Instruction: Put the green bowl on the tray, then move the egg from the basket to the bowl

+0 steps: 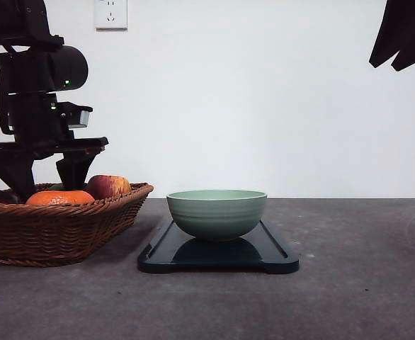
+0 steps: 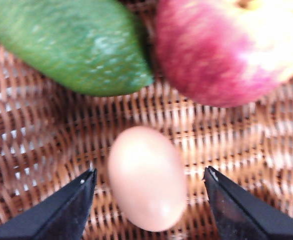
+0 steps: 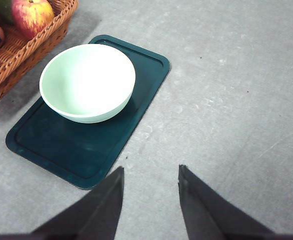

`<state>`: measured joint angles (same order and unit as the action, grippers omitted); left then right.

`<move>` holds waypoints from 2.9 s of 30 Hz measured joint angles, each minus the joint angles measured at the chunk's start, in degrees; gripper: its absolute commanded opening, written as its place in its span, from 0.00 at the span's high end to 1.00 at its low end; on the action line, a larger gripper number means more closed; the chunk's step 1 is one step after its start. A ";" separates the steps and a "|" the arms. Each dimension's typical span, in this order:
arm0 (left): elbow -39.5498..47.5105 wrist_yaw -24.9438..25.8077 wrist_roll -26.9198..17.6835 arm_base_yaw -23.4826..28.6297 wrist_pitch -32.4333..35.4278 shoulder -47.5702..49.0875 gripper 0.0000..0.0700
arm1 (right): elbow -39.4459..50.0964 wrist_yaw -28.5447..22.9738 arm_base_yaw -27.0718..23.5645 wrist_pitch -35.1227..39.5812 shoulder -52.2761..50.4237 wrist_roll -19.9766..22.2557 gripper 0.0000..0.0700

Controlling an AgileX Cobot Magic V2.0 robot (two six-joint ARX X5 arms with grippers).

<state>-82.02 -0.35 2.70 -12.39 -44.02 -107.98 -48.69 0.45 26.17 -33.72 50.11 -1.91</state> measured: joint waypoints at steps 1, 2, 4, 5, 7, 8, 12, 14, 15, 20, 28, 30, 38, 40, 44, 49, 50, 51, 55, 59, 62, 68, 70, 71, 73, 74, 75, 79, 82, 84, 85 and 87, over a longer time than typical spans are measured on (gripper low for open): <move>0.00 -0.01 0.09 0.11 -0.07 -0.21 0.37 | 0.00 0.00 0.00 0.02 0.00 0.00 0.70; 0.00 -0.01 0.17 0.17 -0.17 -0.41 0.37 | 0.00 0.00 0.00 0.03 0.00 0.00 0.70; 0.00 0.01 0.29 0.20 -0.34 -0.71 0.37 | 0.00 0.00 0.00 0.03 0.00 0.00 0.70; 0.00 0.01 0.34 0.19 -0.33 -0.77 0.37 | 0.00 0.00 0.00 0.03 0.00 0.00 0.70; 0.00 0.01 0.37 0.17 -0.32 -0.81 0.38 | 0.00 0.00 0.00 0.03 0.00 0.00 0.70; 0.00 0.01 0.37 0.16 -0.32 -0.81 0.38 | 0.00 0.00 0.00 0.03 0.00 0.00 0.70; 0.00 0.03 0.39 0.16 -0.32 -0.81 0.41 | 0.00 0.00 0.00 0.05 0.00 0.00 0.70; 0.00 0.03 0.39 0.16 -0.32 -0.81 0.52 | 0.00 0.00 0.00 0.05 0.00 0.00 0.70; 0.00 0.03 0.39 0.16 -0.32 -0.81 0.55 | 0.00 0.00 0.00 0.05 0.00 0.00 0.70; 0.00 0.03 0.47 0.16 -0.32 -0.81 0.58 | 0.00 0.00 0.00 0.05 0.00 0.00 0.70; 0.00 0.03 0.53 0.16 -0.32 -0.81 0.70 | 0.00 0.01 0.00 0.05 0.00 0.00 0.70; 0.00 0.04 0.53 0.16 -0.32 -0.81 0.70 | 0.00 0.00 0.00 0.05 0.00 0.00 0.70; -0.98 0.04 0.49 0.16 -1.50 0.24 0.69 | 0.00 0.00 0.00 0.05 -0.19 0.00 0.70; -1.51 0.04 0.38 0.16 -2.33 1.83 0.69 | 0.00 0.00 0.00 0.05 -0.50 0.00 0.70; -2.42 0.03 -0.26 0.01 -2.99 6.47 0.68 | 0.00 0.00 0.00 0.06 -1.35 0.00 0.70; -2.47 2.47 -0.58 -1.51 -2.92 11.59 0.67 | 0.00 0.00 0.00 0.06 -2.27 0.00 0.70; -2.47 3.80 -0.62 -1.98 -2.69 12.45 0.67 | 0.00 0.00 0.00 0.07 -2.48 0.00 0.70; -2.47 5.42 -0.64 -2.62 -2.11 13.26 0.67 | 0.00 0.00 0.00 0.07 -2.72 0.00 0.70; -2.53 8.40 -0.75 -5.88 1.64 15.04 0.66 | 0.00 0.00 0.00 0.14 -3.80 0.00 0.70; -2.58 8.49 -0.76 -9.70 3.92 14.88 0.65 | 0.00 -0.02 -0.02 0.34 -5.24 0.00 0.70; -2.58 8.49 -0.74 -12.69 6.71 14.56 0.65 | 0.00 0.00 0.00 0.47 -6.16 0.00 0.70; -2.58 8.68 -0.37 -17.37 11.89 12.61 0.61 | 0.00 -0.03 -0.01 0.51 -6.57 -0.02 0.70; -2.58 8.68 -0.28 -18.45 12.87 11.41 0.61 | 0.00 -0.02 0.00 0.51 -6.58 0.00 0.70; -2.58 8.67 -0.27 -18.87 13.08 10.72 0.61 | 0.00 -0.02 0.00 0.51 -6.58 -0.02 0.70; -2.58 8.63 -0.26 -19.66 13.83 9.05 0.61 | 0.00 -0.04 0.00 0.49 -6.58 -0.02 0.70; -2.58 8.34 -0.25 -20.02 14.47 8.26 0.61 | 0.00 -0.04 0.00 0.50 -6.58 -0.02 0.70; -2.57 8.12 -0.24 -20.35 15.28 7.49 0.61 | 0.00 -0.04 0.00 0.50 -6.58 -0.01 0.70; -2.56 7.80 -0.24 -21.49 19.27 5.19 0.61 | 0.00 -0.02 0.00 0.51 -6.58 -0.02 0.70; -2.58 7.55 -0.24 -21.94 20.71 3.90 0.61 | 0.00 -0.02 0.00 0.49 -6.58 -0.04 0.70; -2.58 7.24 -0.24 -22.07 21.30 2.63 0.61 | 0.00 -0.02 0.00 0.49 -6.58 -0.04 0.70; -2.58 6.93 -0.24 -22.13 21.66 1.92 0.61 | 0.00 -0.02 0.00 0.49 -6.58 -0.04 0.70; -2.58 6.47 -0.22 -22.15 22.34 0.52 0.61 | 0.00 -0.02 0.00 0.49 -6.58 -0.07 0.70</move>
<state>-84.60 6.13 2.48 -34.54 -21.68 -107.47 -48.69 0.43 26.17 -33.23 43.53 -1.99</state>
